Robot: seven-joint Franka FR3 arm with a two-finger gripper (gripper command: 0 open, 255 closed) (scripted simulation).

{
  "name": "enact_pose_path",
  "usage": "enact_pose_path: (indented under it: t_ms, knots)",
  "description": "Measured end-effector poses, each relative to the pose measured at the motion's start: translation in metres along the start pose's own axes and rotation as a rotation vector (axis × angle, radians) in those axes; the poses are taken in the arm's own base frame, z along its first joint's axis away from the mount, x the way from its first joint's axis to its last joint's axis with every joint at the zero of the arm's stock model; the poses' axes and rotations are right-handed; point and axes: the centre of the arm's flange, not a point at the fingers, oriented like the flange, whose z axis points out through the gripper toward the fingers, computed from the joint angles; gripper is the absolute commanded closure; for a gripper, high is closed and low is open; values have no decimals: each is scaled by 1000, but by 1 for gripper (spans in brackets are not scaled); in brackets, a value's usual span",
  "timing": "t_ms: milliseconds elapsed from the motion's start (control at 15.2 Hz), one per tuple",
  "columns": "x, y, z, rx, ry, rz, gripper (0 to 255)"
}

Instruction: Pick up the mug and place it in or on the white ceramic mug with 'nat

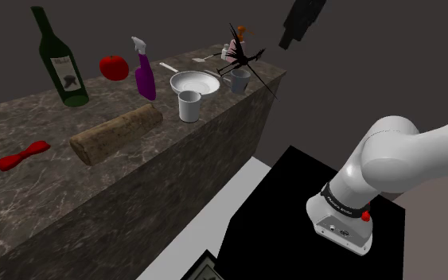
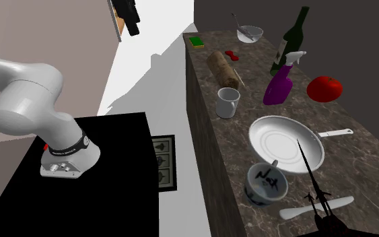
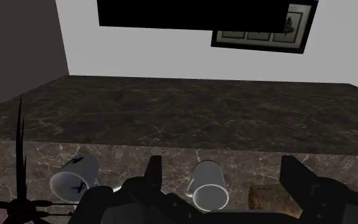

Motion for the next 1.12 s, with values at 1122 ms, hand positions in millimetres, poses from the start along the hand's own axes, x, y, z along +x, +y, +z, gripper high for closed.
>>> enact_pose_path:
  t_ms: [1122]
  knots:
    - [138, -43, 147, -19, -85, 6, 0]
